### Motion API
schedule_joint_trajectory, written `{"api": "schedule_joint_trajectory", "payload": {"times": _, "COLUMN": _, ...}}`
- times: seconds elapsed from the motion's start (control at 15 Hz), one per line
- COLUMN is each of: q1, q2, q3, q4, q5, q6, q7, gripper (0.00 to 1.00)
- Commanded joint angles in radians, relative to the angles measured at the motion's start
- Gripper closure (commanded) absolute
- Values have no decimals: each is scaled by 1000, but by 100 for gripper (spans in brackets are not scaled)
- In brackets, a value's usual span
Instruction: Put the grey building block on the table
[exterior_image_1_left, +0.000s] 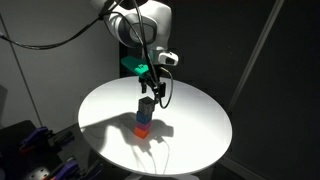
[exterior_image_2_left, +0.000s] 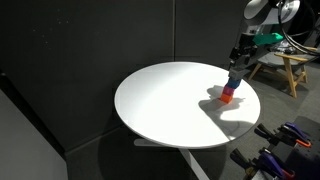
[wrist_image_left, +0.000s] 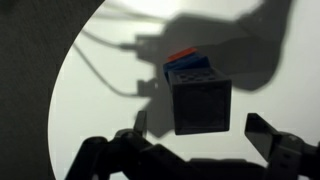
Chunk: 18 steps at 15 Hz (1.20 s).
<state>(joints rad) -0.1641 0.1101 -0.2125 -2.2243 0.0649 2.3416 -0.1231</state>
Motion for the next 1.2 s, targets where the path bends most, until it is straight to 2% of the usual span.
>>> {"api": "schedule_joint_trajectory", "payload": {"times": 0.0, "q1": -10, "q2": -6, "q3": 14, "q4": -10, "q5": -26, "q6": 20, "q7": -6, "gripper": 0}}
{"api": "schedule_joint_trajectory", "payload": {"times": 1.13, "q1": -10, "q2": 59, "q3": 24, "q4": -4, "q5": -59, "q6": 36, "q7": 0, "gripper": 0}}
